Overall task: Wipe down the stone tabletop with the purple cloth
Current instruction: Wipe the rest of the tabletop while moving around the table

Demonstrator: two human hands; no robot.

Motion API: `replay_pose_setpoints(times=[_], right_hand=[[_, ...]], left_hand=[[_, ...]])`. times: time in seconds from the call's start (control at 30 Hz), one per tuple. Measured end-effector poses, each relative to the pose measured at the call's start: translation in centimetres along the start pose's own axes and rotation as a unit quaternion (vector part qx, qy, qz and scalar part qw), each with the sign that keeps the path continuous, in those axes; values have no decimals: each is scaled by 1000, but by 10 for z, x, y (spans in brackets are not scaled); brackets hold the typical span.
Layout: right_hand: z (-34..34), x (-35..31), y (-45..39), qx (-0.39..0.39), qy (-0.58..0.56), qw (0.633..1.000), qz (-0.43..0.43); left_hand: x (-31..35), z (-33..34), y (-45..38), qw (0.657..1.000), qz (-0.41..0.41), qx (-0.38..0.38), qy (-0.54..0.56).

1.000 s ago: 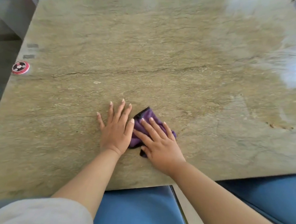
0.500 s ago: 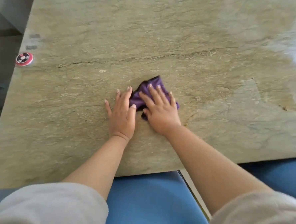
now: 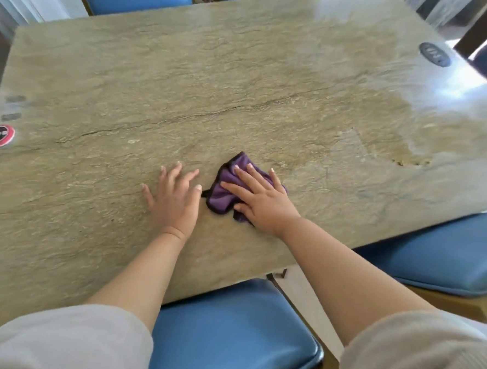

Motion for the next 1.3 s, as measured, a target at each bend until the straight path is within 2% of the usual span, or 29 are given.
replay_pose_setpoints(times=[0.07, 0.1, 0.17, 0.23, 0.27, 0.3, 0.37, 0.47, 0.57, 0.63, 0.7, 0.77, 0.83, 0.93, 1.0, 1.03, 1.07, 1.13, 1.2, 1.27, 1.3], right_hand=[[-9, 0, -7, 3, -76, 997, 23], [-16, 0, -4, 14, -142, 989, 27], [-33, 20, 15, 72, -253, 963, 65], [-47, 66, 42, 141, -263, 939, 170], [-51, 93, 59, 165, -241, 926, 239], [-54, 119, 77, 176, -214, 911, 306], [-45, 159, 107, 146, -167, 888, 403], [-23, 174, 116, 64, -91, 907, 407], [-18, 175, 113, 70, -63, 911, 402], [-19, 176, 113, 77, -48, 909, 406], [-19, 175, 114, 74, -45, 908, 409], [-20, 175, 114, 77, -39, 908, 411], [-21, 174, 114, 77, -35, 909, 407], [-22, 172, 114, 71, -52, 913, 397], [-23, 173, 116, 71, -82, 915, 389], [-24, 173, 117, 74, -98, 915, 383], [-25, 173, 118, 75, -112, 916, 377], [-29, 174, 119, 75, -136, 918, 365], [-35, 178, 122, 79, -155, 914, 366], [-46, 187, 127, 116, -193, 896, 383], [-53, 193, 131, 149, -219, 878, 398]], left_hand=[[1, -7, 0, 999, -28, 24, 39], [10, -15, 0, 997, -12, 48, 62], [55, -25, 6, 987, 127, 76, 61], [111, -1, 24, 959, 284, 0, -1], [128, 17, 34, 946, 316, -54, -45], [135, 34, 39, 942, 311, -93, -87], [131, 53, 34, 951, 257, -110, -134], [129, 60, -6, 966, 186, -110, -142], [144, 68, -57, 974, 128, -139, -125], [162, 78, -68, 973, 139, -146, -115], [185, 78, -51, 962, 223, -122, -96], [202, 78, -2, 929, 341, -121, -80], [198, 81, 59, 876, 446, -158, -90], [166, 70, 115, 805, 550, -206, -89], [144, 60, 113, 771, 591, -214, -96], [136, 59, 99, 776, 582, -216, -109], [133, 59, 77, 801, 546, -210, -121], [141, 64, 22, 880, 414, -194, -127], [162, 76, -18, 933, 277, -185, -137], [193, 88, -30, 949, 212, -197, -125], [210, 94, -23, 947, 224, -199, -120]])
Point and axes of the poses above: each hand's wrist, its own y-axis away from the middle knuckle, its own z-axis out of the palm, x = y × z, the point moved 10 cm from there along -y, towards the middle knuckle, and after that the axes turned 2 degrees about z, right-handed, at the moved point
